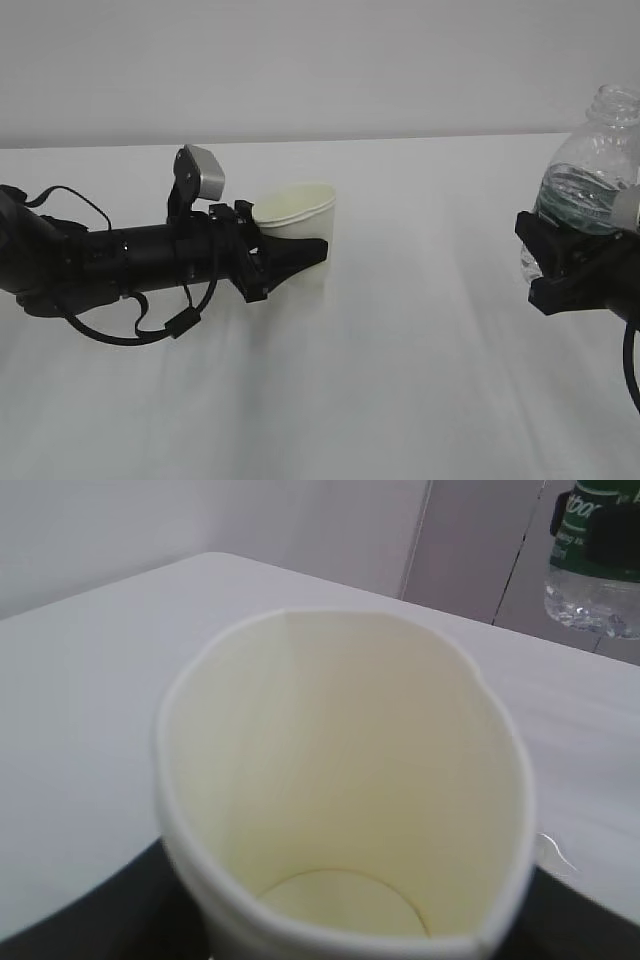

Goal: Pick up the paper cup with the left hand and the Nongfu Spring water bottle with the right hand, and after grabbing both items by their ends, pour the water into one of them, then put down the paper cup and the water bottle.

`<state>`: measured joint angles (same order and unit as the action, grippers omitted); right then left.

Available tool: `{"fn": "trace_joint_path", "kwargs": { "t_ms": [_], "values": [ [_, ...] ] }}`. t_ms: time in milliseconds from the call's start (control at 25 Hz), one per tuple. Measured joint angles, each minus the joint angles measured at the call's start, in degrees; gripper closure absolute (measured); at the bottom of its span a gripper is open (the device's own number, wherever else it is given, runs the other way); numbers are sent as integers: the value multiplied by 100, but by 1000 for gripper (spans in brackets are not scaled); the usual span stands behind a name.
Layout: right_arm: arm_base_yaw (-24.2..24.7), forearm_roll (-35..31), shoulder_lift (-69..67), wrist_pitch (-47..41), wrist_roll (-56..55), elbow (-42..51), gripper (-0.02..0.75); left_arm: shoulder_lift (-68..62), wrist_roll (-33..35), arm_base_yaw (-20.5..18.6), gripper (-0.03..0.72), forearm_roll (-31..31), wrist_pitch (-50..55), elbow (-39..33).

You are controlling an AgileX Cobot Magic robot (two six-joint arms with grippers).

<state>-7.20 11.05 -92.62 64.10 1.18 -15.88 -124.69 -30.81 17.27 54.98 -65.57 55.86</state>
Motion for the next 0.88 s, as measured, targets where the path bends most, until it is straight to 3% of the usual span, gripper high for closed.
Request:
{"fn": "trace_joint_path", "kwargs": {
  "t_ms": [440, 880],
  "values": [
    [0, -216, 0, 0, 0, 0, 381, 14, -14, 826, 249, 59, 251, 0],
    [0, -288, 0, 0, 105, 0, 381, 14, -14, 874, 250, 195, 35, 0]
  ]
}}
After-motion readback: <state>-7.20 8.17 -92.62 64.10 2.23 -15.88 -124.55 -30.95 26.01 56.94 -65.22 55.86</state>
